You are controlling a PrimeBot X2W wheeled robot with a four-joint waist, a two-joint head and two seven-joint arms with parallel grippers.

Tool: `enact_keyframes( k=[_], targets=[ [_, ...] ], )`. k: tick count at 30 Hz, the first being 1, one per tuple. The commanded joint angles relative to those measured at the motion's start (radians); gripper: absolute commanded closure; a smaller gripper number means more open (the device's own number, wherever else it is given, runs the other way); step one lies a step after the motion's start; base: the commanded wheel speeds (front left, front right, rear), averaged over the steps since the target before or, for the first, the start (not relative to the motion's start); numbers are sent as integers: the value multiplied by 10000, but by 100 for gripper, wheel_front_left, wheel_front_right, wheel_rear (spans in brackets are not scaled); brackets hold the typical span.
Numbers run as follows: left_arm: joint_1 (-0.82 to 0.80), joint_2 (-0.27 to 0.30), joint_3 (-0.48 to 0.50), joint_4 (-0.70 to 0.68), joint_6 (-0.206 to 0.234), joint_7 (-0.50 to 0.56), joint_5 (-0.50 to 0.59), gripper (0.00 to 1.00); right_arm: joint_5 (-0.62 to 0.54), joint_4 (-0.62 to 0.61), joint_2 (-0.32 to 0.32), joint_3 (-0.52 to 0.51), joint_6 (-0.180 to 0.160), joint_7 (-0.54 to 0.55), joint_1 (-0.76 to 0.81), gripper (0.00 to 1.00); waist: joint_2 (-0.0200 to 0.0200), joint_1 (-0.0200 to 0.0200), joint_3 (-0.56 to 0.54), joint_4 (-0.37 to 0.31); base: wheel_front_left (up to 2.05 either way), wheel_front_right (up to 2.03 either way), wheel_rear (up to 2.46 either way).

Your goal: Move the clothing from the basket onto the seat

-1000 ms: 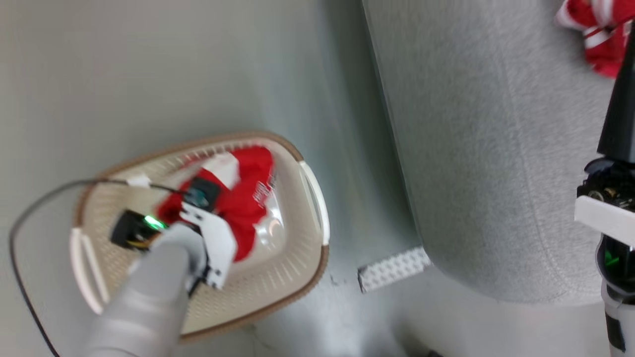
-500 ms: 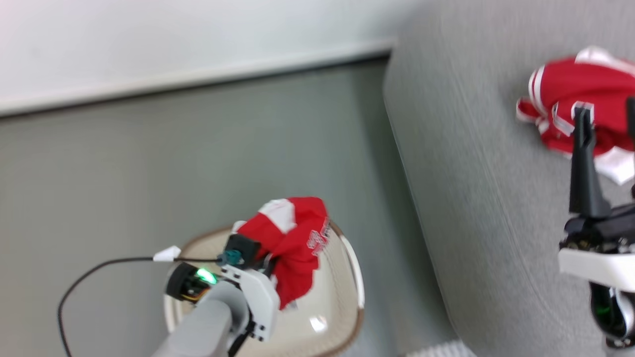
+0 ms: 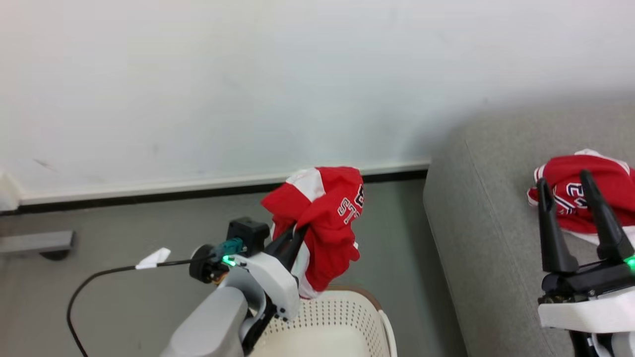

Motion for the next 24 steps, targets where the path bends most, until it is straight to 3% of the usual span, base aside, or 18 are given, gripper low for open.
enact_keyframes(
  k=[1, 16, 24],
  targets=[
    [128, 152, 79, -219, 40, -12, -90, 100, 103, 38, 14, 85, -22, -22, 161, 0, -1, 3, -436, 273, 0, 0, 0],
    [437, 966, 467, -3884, 511, 1192, -569, 100, 377, 484, 87, 1051, -22, -22, 477, 0, -1, 3, -678, 422, 0, 0, 0],
    [718, 1182, 451, -5103, 790, 1684, -677, 100, 543, 559, -13, 1552, -22, -22, 293, 0, -1, 3, -495, 481, 0, 0, 0]
  ],
)
